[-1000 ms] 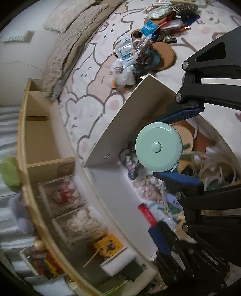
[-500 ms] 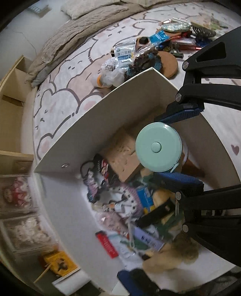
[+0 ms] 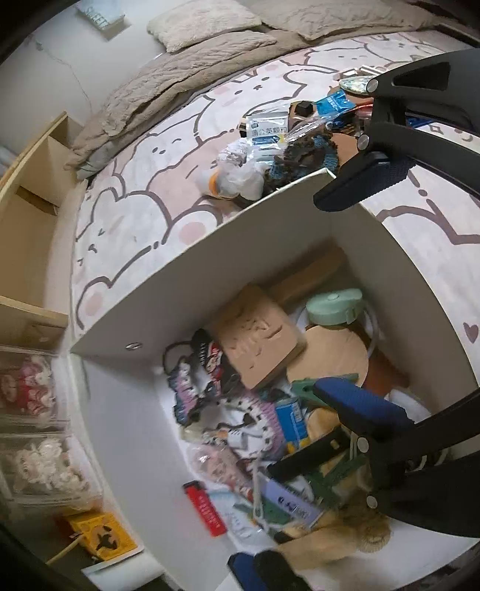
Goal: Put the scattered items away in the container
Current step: 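Open the right gripper to drop the tape measure while the left gripper lowers the lighter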
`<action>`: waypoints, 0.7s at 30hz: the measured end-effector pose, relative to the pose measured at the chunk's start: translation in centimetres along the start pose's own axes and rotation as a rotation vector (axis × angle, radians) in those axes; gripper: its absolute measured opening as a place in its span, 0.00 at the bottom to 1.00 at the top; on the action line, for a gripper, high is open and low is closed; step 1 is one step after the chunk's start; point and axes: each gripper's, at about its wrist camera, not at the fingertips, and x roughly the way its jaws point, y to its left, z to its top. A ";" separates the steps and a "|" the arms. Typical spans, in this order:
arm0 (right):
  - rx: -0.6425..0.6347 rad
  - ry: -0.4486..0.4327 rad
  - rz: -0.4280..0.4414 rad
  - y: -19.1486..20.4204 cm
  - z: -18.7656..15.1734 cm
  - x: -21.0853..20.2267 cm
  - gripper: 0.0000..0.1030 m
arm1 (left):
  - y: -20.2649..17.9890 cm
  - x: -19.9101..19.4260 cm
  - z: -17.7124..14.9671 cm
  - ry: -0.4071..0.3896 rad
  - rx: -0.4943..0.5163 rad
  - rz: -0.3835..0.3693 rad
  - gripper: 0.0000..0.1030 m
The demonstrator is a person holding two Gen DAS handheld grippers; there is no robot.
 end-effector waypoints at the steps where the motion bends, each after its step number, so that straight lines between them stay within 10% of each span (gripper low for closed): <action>1: 0.006 -0.008 0.003 0.0 0.0 -0.2 0.88 | 0.0 0.0 0.0 -0.001 0.001 0.001 0.16; 21: 0.086 -0.143 0.111 0.8 -2.2 -3.3 0.88 | -0.2 -1.5 -0.2 -0.010 0.006 0.038 0.16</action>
